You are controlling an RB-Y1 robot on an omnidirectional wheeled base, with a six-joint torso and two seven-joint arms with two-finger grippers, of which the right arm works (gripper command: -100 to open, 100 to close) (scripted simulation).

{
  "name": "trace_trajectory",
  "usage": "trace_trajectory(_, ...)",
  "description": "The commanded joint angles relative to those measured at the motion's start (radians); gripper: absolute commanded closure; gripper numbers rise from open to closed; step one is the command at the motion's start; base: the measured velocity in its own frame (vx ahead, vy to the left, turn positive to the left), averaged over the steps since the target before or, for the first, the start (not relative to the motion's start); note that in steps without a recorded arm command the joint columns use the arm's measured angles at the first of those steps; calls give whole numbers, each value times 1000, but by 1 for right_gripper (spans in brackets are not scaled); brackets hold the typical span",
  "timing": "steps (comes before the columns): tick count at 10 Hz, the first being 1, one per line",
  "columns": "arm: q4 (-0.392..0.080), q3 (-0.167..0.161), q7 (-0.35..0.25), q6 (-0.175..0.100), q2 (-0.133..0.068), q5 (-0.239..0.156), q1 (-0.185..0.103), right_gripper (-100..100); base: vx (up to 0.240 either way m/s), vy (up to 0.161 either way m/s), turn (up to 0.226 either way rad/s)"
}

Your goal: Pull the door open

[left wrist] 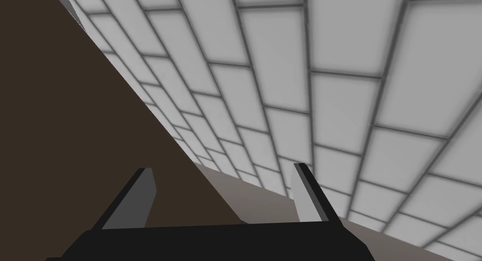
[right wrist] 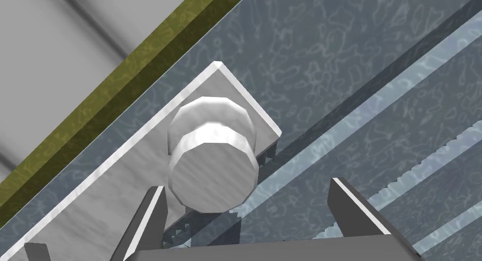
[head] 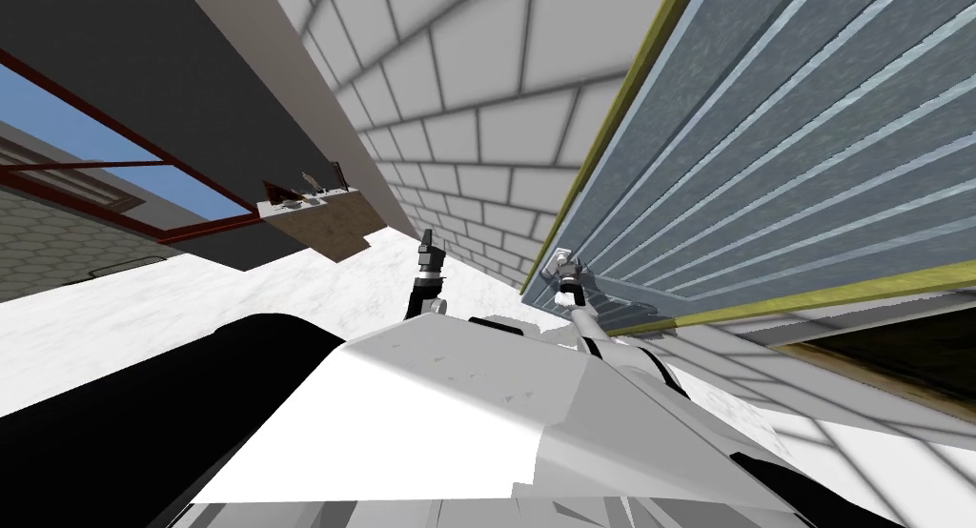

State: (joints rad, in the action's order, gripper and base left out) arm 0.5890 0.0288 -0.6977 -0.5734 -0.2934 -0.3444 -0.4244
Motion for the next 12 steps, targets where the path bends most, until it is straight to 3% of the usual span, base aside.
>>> trace_trajectory(1,4,3,-40,1,16,-22,-6,-100,-96,-29,31)
trace_trajectory(12,49,26,-338,42,148,-204,-36,-100,-99,-44,43)
